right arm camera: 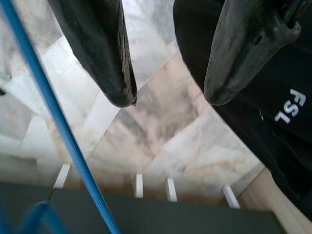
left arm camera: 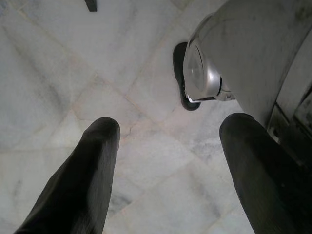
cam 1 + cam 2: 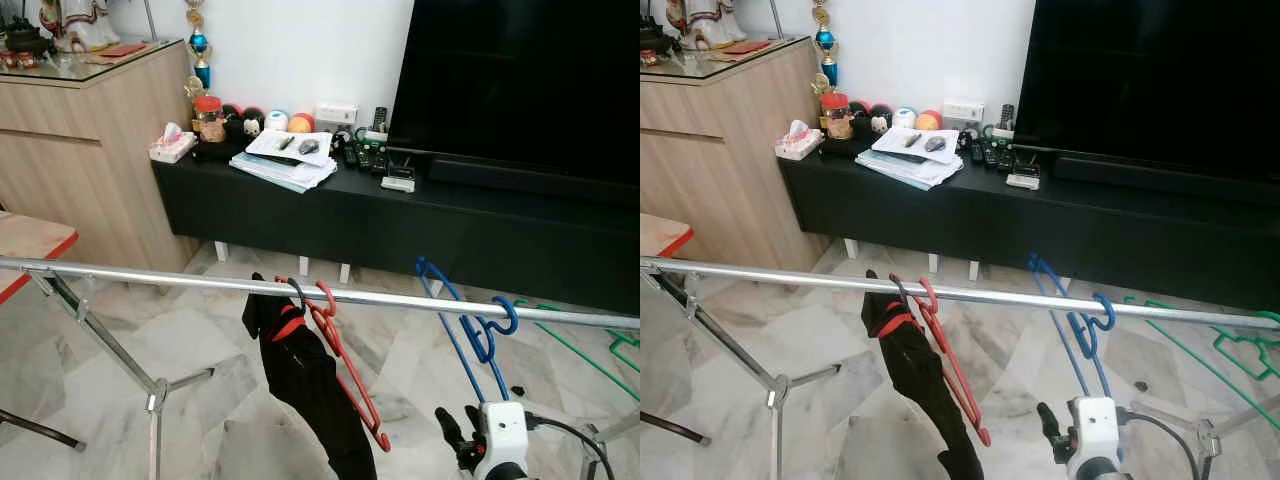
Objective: Hang hanger
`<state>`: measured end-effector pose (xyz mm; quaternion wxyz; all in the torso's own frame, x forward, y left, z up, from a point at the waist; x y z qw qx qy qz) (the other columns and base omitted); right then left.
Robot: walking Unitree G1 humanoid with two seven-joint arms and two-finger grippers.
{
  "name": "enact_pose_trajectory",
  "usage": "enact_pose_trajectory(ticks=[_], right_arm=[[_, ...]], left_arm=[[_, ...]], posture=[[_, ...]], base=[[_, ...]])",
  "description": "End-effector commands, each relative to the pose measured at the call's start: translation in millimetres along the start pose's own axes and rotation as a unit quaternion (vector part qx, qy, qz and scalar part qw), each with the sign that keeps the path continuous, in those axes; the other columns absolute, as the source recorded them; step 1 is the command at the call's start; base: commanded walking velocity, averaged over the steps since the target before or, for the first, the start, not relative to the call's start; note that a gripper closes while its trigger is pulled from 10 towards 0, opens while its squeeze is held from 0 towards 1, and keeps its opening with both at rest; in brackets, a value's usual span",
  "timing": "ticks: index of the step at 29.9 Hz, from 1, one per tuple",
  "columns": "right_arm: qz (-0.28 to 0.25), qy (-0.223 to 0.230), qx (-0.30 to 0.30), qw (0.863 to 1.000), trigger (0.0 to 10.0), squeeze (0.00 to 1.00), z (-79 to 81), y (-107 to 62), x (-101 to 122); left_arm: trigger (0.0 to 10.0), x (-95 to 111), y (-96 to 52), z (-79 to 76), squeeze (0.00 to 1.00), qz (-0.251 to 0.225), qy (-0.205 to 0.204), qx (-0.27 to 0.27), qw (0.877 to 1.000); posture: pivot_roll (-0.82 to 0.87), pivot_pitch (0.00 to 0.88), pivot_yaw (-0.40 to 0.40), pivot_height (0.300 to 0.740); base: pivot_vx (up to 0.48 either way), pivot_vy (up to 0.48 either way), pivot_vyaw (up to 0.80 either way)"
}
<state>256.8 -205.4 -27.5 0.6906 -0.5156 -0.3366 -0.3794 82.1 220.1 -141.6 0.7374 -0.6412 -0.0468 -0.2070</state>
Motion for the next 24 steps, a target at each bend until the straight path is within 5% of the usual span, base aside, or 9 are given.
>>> enact_pose_trajectory(ticks=[1,8,15,24], right_arm=[[0.027,-0.005,-0.007,1.000,10.0,0.00,-1.7,3.6,-11.5],[0.130,-0.023,-0.031,0.991,10.0,0.00,3.3,8.1,-49.6],[0.239,0.005,-0.045,0.970,10.0,0.00,14.0,-8.5,-101.3],[0.259,0.120,-0.198,0.938,10.0,0.00,-27.0,-41.9,-125.2]], left_arm=[[10.0,-0.1,0.1,-2.0,0.00,0.000,0.003,-0.004,1.000],[10.0,2.2,0.6,-3.5,0.00,-0.002,0.002,-0.006,1.000],[10.0,3.2,0.9,-4.9,0.00,-0.003,-0.003,-0.006,1.000],[10.0,2.4,0.5,-3.8,0.00,-0.006,-0.011,-0.001,1.000]], posture=[[0.06,0.000,-0.028,0.740],[0.06,0.000,-0.030,0.740],[0.08,0.000,-0.034,0.740],[0.09,0.000,-0.033,0.740]], base=[[0.000,0.000,0.00],[0.000,0.000,0.00],[0.000,0.000,0.00],[0.000,0.000,0.00]])
Point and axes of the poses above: a point about 5 cm out from each wrist's last joint towards the gripper, its own y axis pointing out of the wrist towards the gripper, its own x axis along the axis of the wrist's last joint, z = x × y, the point moved 3 cm from there along y, pointing out of the wrist towards the gripper, and after that the axes turned 11 degrees about y, right-handed, at the moved point
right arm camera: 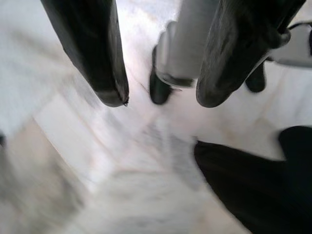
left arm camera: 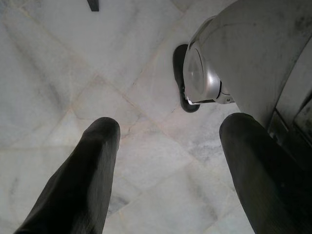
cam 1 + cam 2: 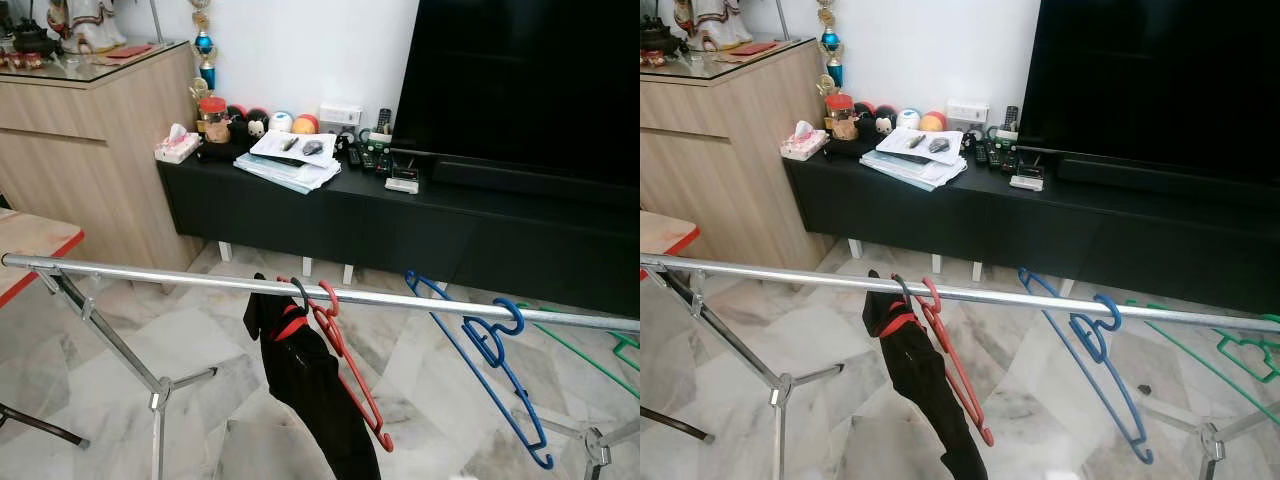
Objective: Hang hanger
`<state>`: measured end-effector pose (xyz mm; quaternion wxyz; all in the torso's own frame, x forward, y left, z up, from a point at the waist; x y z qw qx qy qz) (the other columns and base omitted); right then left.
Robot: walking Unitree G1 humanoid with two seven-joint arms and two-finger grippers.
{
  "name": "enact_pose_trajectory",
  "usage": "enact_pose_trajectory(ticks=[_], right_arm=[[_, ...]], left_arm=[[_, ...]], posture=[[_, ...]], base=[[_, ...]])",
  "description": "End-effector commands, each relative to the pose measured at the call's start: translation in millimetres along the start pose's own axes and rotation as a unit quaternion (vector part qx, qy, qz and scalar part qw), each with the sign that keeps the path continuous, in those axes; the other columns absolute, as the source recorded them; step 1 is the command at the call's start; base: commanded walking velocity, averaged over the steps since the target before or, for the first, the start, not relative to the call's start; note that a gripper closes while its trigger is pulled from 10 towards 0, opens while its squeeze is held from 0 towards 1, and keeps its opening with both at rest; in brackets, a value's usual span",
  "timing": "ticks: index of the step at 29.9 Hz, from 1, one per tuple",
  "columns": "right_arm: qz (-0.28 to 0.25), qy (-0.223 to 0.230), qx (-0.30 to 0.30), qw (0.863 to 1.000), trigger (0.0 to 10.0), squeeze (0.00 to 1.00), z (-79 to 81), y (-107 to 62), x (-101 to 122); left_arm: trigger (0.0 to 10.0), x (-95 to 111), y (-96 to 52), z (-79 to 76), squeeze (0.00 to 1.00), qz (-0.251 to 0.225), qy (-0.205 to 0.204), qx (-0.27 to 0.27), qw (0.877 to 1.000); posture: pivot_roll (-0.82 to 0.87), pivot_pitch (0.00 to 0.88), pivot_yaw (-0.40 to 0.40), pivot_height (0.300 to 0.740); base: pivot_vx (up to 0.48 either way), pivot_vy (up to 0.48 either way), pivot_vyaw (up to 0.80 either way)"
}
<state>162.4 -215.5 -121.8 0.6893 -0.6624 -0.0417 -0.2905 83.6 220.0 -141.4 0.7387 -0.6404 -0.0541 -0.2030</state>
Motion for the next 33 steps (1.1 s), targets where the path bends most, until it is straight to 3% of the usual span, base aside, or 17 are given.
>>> enact_pose_trajectory(ticks=[1,6,9,27,33], right_arm=[[-0.002,0.036,-0.010,0.999,10.0,0.00,-4.0,-0.3,0.3],[-0.004,0.037,-0.015,0.999,10.0,0.00,-7.7,-0.7,2.5],[-0.002,0.036,-0.012,0.999,10.0,0.00,6.4,1.6,-1.1],[-0.001,0.015,0.002,1.000,10.0,0.00,9.4,1.8,0.5],[-0.001,0.015,0.002,1.000,10.0,0.00,9.1,1.8,0.4]], left_arm=[[10.0,0.6,0.1,-3.9,0.00,-0.003,-0.002,-0.003,1.000],[10.0,0.1,0.0,-3.2,0.00,-0.002,0.000,-0.003,1.000],[10.0,0.3,0.2,-3.3,0.00,-0.001,0.004,-0.006,1.000],[10.0,0.5,0.0,-4.8,0.00,-0.004,-0.007,-0.008,1.000],[10.0,0.4,0.0,-5.1,0.00,-0.004,-0.008,-0.009,1.000]], posture=[[0.09,0.000,-0.034,0.740],[0.08,0.000,-0.029,0.740],[0.08,0.000,-0.028,0.740],[0.08,0.000,-0.033,0.740],[0.08,0.000,-0.033,0.740]], base=[[0.000,0.000,0.00],[0.000,0.000,0.00],[0.000,0.000,0.00],[0.000,0.000,0.00],[-0.261,0.000,0.00]])
Point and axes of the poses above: a point about 5 cm out from each wrist's last joint towards the gripper, its own y axis pointing out of the wrist towards the gripper, its own x axis along the axis of the wrist's last joint, z = x × y, the point moved 3 cm from there along y, pointing out of the wrist towards the gripper, and after that the axes turned 11 degrees about y, right-handed, at the moved point
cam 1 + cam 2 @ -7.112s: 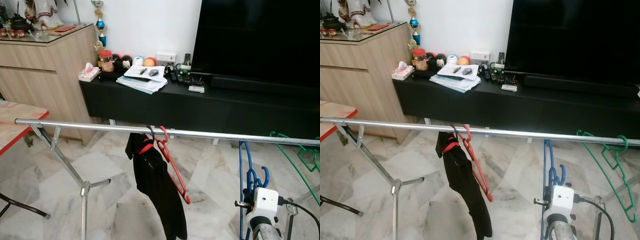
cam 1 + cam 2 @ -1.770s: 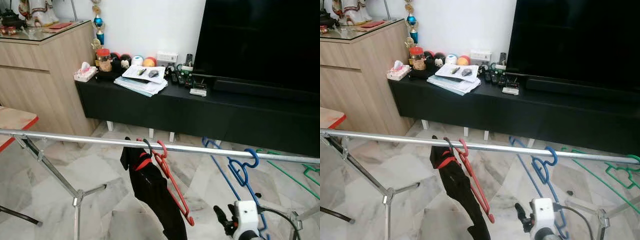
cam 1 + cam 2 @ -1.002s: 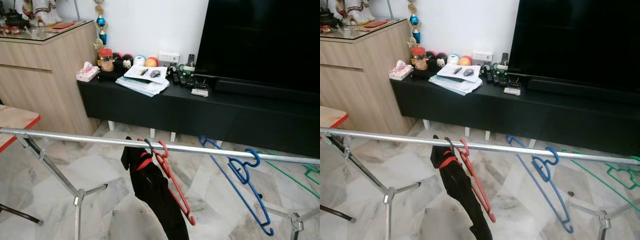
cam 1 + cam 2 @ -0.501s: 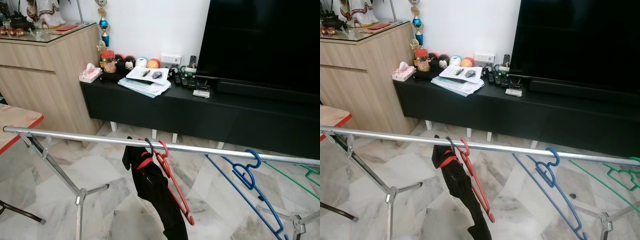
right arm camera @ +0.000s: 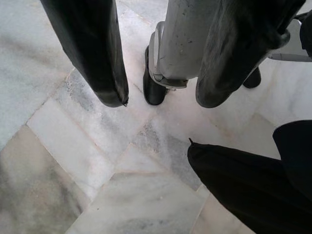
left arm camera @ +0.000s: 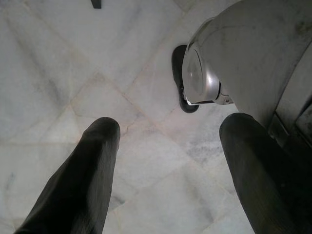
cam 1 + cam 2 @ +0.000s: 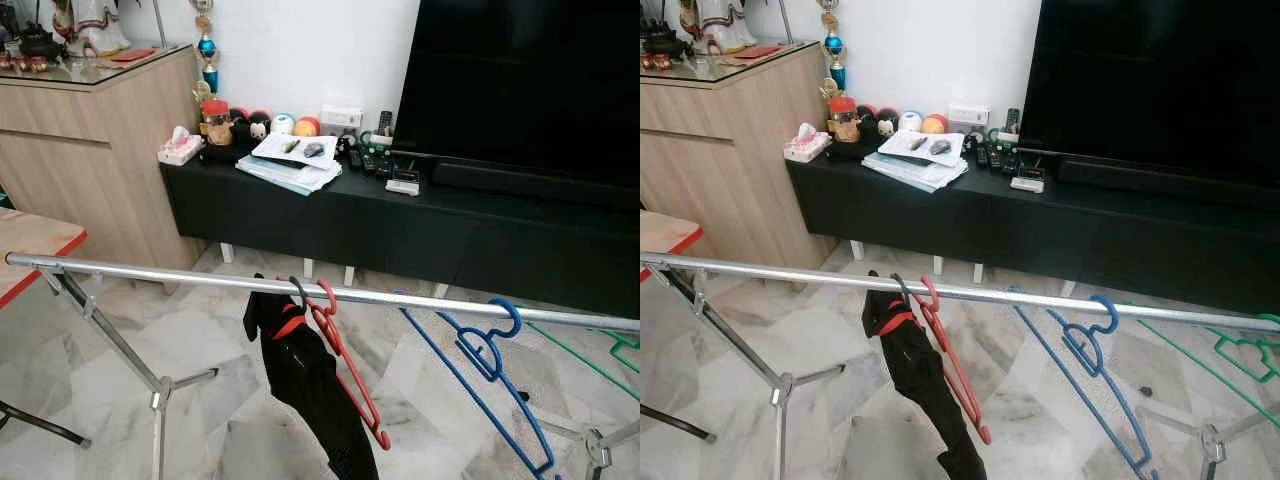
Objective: Hang hanger
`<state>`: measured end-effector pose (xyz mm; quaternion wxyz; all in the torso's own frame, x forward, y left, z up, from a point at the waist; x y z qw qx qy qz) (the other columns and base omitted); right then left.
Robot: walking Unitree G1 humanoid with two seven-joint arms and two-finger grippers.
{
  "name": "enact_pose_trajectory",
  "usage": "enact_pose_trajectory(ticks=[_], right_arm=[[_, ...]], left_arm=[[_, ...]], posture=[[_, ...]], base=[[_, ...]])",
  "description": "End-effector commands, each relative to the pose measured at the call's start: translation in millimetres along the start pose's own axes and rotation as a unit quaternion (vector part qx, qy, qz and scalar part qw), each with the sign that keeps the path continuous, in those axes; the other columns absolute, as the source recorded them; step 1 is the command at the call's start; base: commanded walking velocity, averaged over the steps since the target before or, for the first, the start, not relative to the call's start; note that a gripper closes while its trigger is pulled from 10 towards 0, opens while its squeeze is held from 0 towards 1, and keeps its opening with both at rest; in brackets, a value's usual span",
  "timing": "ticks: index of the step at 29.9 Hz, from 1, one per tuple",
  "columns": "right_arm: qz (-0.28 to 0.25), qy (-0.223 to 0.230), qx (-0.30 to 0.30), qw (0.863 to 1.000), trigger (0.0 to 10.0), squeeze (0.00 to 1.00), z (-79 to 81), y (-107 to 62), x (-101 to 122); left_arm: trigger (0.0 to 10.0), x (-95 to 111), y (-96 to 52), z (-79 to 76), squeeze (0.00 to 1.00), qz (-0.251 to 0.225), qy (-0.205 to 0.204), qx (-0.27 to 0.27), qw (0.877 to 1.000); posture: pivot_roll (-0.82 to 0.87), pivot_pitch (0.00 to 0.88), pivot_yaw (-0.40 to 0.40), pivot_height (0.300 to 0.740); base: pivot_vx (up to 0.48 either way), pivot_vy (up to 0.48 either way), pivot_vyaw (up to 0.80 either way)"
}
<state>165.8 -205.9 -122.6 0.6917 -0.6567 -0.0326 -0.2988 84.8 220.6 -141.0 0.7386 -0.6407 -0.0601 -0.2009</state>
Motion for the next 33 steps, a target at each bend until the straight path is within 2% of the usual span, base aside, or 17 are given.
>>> enact_pose_trajectory(ticks=[1,7,33], right_arm=[[-0.002,0.001,0.000,1.000,10.0,0.00,-1.1,-0.1,1.3],[-0.002,-0.001,-0.001,1.000,10.0,0.00,-1.5,-0.2,1.4],[-0.002,-0.007,0.000,1.000,10.0,0.00,-3.4,-0.4,1.8]], left_arm=[[10.0,-0.8,-0.1,-5.9,0.00,-0.002,-0.002,-0.010,1.000],[10.0,-0.6,-0.1,-6.0,0.00,-0.002,-0.003,-0.010,1.000],[10.0,1.0,0.2,-7.1,0.00,-0.005,-0.005,-0.011,1.000]], posture=[[0.08,0.000,-0.034,0.740],[0.08,0.000,-0.034,0.740],[0.08,0.000,-0.040,0.740]], base=[[-0.277,0.000,0.00],[-0.236,0.000,0.00],[-0.022,0.000,0.00]])
Point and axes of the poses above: a point about 5 cm out from each wrist's last joint towards the gripper, its own y axis pointing out of the wrist towards the gripper, its own x axis along the axis of the wrist's last joint, z = x × y, the point moved 3 cm from there along y, pointing out of the wrist towards the gripper, and after that the axes turned 11 degrees about y, right-handed, at the moved point
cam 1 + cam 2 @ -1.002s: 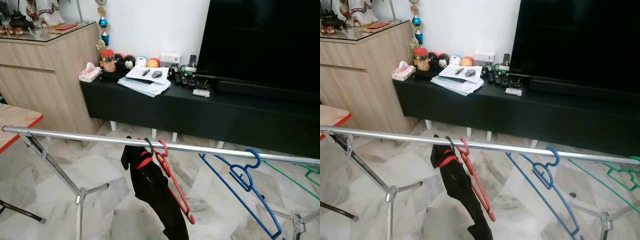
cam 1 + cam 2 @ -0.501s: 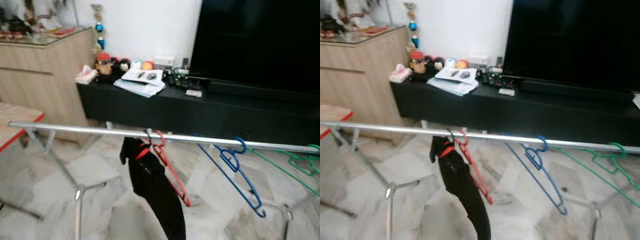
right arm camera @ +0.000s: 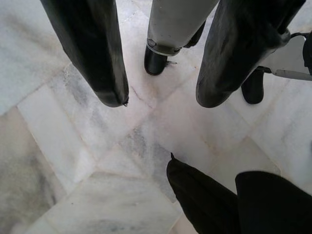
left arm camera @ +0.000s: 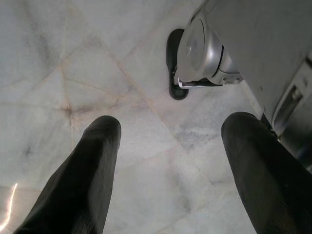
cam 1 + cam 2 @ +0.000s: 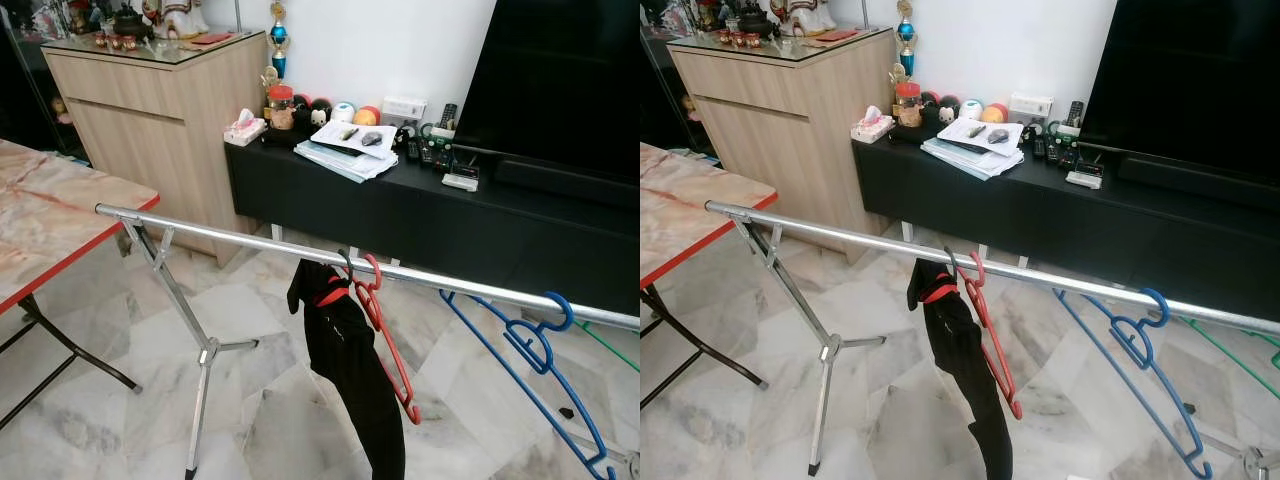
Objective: Hang hanger
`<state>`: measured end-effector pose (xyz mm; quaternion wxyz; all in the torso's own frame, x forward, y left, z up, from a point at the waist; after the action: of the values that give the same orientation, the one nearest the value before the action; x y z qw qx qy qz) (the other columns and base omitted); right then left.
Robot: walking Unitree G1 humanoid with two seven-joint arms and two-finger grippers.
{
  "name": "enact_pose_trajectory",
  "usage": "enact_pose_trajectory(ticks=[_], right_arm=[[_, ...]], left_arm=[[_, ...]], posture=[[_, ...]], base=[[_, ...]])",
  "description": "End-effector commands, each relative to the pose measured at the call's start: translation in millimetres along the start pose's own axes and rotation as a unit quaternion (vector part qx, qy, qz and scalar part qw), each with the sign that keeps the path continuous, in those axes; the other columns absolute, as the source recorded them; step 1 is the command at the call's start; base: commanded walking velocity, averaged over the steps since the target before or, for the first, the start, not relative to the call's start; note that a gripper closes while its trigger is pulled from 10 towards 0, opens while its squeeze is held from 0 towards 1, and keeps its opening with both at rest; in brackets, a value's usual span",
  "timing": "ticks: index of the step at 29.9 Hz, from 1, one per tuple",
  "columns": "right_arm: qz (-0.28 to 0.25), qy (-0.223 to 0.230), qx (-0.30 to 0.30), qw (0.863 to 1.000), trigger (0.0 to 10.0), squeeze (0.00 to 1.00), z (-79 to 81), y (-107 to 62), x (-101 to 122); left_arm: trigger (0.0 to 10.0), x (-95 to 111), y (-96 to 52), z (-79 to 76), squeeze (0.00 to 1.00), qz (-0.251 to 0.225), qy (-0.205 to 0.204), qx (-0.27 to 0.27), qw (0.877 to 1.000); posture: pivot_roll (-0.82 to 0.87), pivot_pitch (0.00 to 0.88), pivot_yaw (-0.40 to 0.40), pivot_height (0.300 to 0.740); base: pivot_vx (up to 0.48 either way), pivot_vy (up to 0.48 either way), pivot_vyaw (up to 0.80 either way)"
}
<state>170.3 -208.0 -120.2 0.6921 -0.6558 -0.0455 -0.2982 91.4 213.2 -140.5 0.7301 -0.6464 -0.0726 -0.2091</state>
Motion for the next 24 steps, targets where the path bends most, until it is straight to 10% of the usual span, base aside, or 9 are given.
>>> enact_pose_trajectory(ticks=[1,24], right_arm=[[0.006,0.001,-0.005,1.000,10.0,0.00,-3.4,-0.6,-3.7],[0.006,0.000,-0.005,1.000,10.0,0.00,-4.4,-0.8,-3.8]], left_arm=[[10.0,-6.7,-1.2,-1.3,0.00,0.011,0.001,-0.004,1.000],[10.0,-6.4,-1.2,-2.1,0.00,0.009,-0.002,-0.004,1.000]], posture=[[0.08,0.000,-0.041,0.740],[0.08,0.000,-0.044,0.740]], base=[[-0.270,0.000,0.00],[-0.059,0.000,0.00]])
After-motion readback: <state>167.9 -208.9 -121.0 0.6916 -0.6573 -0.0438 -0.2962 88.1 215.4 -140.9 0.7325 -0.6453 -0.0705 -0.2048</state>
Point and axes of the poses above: a point about 5 cm out from each wrist's last joint towards the gripper, its own y axis pointing out of the wrist towards the gripper, its own x axis along the axis of the wrist's last joint, z = x × y, the point moved 3 cm from there along y, pointing out of the wrist towards the gripper, and after that the axes turned 11 degrees about y, right-handed, at the moved point
